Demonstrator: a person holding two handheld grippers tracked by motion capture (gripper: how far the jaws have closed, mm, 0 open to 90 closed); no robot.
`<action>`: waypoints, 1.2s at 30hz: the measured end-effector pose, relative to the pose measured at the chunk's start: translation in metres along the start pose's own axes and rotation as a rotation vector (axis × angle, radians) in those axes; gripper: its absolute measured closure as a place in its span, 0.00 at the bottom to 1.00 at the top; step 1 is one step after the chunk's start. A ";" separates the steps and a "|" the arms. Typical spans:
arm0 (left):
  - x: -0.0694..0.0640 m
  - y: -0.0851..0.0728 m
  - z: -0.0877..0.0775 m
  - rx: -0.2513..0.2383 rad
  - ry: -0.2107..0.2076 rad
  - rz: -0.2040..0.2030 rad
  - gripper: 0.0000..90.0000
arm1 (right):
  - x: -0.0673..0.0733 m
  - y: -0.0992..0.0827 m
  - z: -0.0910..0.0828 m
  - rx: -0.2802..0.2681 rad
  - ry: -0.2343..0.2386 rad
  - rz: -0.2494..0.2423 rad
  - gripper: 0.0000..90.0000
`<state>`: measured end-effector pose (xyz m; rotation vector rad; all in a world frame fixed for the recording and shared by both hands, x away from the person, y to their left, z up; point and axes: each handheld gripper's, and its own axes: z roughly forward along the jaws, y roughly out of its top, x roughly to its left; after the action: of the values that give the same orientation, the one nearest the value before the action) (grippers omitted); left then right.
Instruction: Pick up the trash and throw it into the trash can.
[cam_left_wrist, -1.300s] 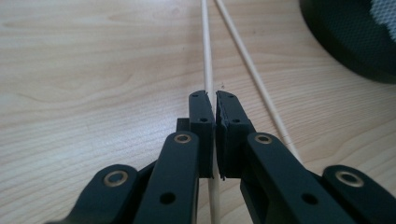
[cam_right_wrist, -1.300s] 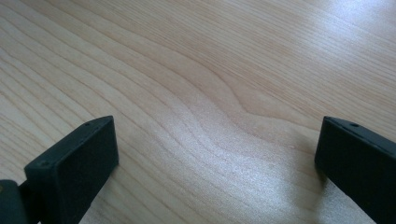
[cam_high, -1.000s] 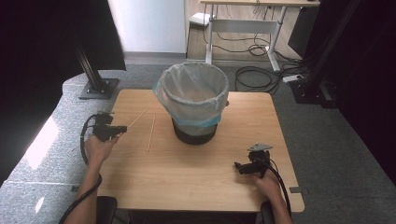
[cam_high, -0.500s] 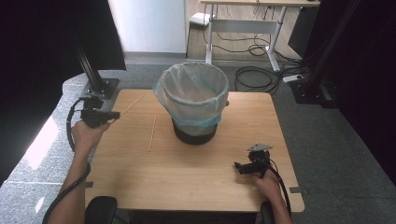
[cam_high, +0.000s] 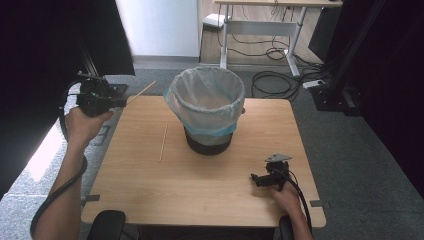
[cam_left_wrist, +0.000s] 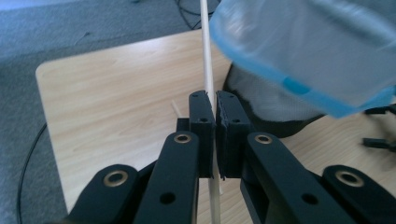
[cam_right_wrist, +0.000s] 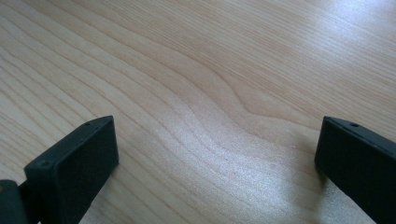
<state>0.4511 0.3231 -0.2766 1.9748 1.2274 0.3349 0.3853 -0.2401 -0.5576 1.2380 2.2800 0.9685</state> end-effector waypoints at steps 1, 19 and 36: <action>0.000 0.000 0.000 0.000 0.000 0.000 0.96 | 0.000 0.000 0.000 0.000 0.000 0.000 0.00; -0.073 0.059 0.040 0.026 -0.144 0.138 0.96 | 0.000 0.000 0.000 0.000 0.003 -0.003 0.00; -0.091 0.064 0.066 -0.017 -0.100 0.217 0.27 | 0.000 0.000 0.000 0.000 0.009 -0.009 0.00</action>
<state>0.4851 0.1989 -0.2587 2.0886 0.9474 0.3485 0.3851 -0.2397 -0.5576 1.2244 2.2902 0.9727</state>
